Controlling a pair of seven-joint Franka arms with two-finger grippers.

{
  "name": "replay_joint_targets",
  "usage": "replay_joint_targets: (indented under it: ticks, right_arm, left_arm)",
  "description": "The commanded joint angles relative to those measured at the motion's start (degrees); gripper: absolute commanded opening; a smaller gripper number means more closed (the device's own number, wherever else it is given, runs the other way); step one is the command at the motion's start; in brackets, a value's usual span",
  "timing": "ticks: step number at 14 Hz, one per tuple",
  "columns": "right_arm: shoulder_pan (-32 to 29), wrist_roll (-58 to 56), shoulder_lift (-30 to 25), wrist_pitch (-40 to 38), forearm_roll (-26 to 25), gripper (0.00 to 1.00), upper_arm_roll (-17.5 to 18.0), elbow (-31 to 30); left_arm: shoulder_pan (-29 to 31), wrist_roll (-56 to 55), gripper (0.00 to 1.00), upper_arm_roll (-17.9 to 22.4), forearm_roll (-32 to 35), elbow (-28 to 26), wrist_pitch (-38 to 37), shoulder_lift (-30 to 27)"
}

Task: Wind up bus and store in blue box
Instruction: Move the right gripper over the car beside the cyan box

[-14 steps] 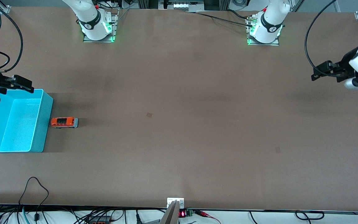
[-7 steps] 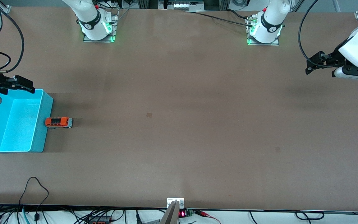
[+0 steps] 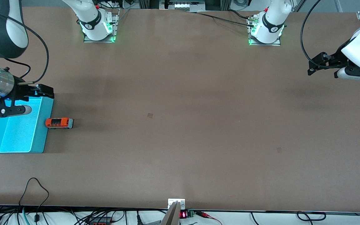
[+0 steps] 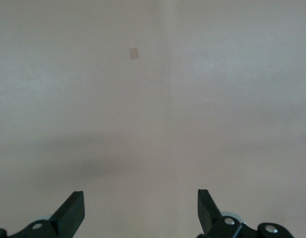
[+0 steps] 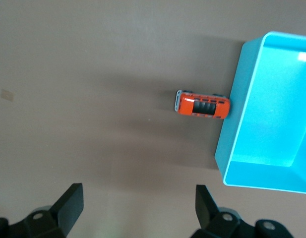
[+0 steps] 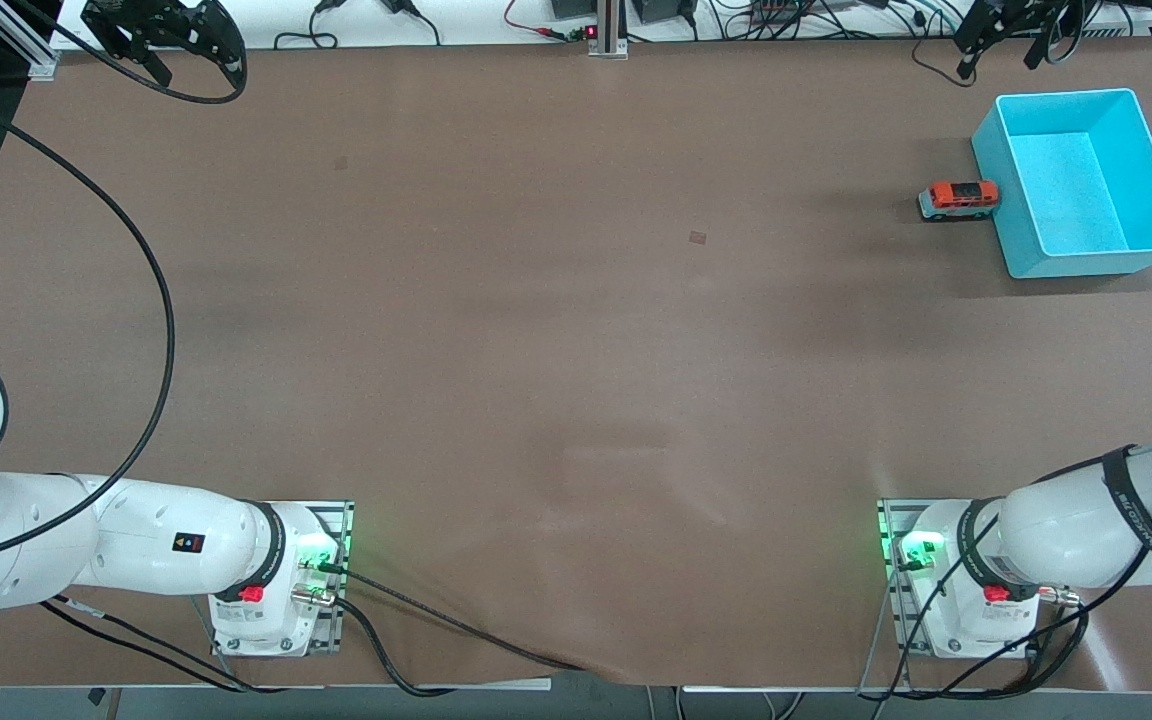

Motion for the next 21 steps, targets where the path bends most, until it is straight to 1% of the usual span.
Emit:
replay_joint_targets:
  ticks: [1, 2, 3, 5, 8, 10, 12, 14, 16, 18, 20, 21]
  right_arm:
    - [-1.72, -11.2, -2.29, 5.01, 0.27, 1.0, 0.17, -6.92]
    - [-3.21, -20.32, -2.56, 7.3, 0.18, 1.0, 0.52, -9.47]
    - [-5.14, -28.16, -3.0, 9.41, 0.09, 1.0, 1.22, -12.28]
    - [-9.96, -39.87, -4.14, 14.67, 0.01, 1.0, 3.5, -19.04]
    - [-14.02, -52.98, -4.67, 24.52, -1.39, 1.0, 6.06, -26.27]
    - [-15.34, -61.15, -4.67, 33.03, -5.08, 1.0, 6.76, -31.0]
    - [-17.1, -66.79, -4.24, 41.73, -5.53, 1.0, 6.94, -36.1]
    - [-18.51, -71.63, -2.92, 48.17, -5.62, 1.0, 7.03, -38.06]
    - [-19.21, -75.42, -1.43, 50.82, -5.62, 1.0, 7.03, -38.06]
    - [-19.66, -76.66, 0.15, 52.84, -5.71, 1.0, 7.03, -37.71]
    - [-19.66, -78.5, 0.6, 55.47, -5.8, 1.0, 7.03, -37.62]
    - [-19.66, -79.9, 1.21, 56.36, -5.88, 1.0, 7.9, -37.36]
  left_arm:
    - [1.42, -0.37, 1.0, -0.68, 1.16, 1.27, -0.07, 0.83]
    - [3.52, -0.37, 1.0, -2.17, 1.07, 1.27, -0.07, 1.0]
    - [4.67, -0.29, 1.0, -2.8, 0.98, 1.27, 0.02, 1.18]
    - [4.77, -0.37, 1.0, -3.06, 0.98, 1.27, -0.06, 1.18]
    - [4.6, -0.37, 1.0, -3.07, 0.98, 1.27, -0.07, 1.18]
    - [4.69, -0.37, 1.0, -3.07, 0.9, 1.27, -0.07, 1.18]
    - [4.42, -0.37, 1.0, -3.07, 0.9, 1.27, -0.07, 1.18]
    - [4.25, -0.37, 1.0, -3.07, 0.98, 1.35, -0.42, 1.09]
    - [4.25, -0.37, 1.0, -3.07, 0.98, 1.79, -0.59, 1.18]
    - [4.25, -0.37, 1.0, -3.07, 0.98, 1.88, -0.59, 1.27]
    - [4.07, -0.37, 1.0, -3.07, 0.98, 1.88, -0.59, 1.27]
    - [4.07, -0.37, 1.0, -3.07, 0.98, 1.88, -0.59, 1.27]
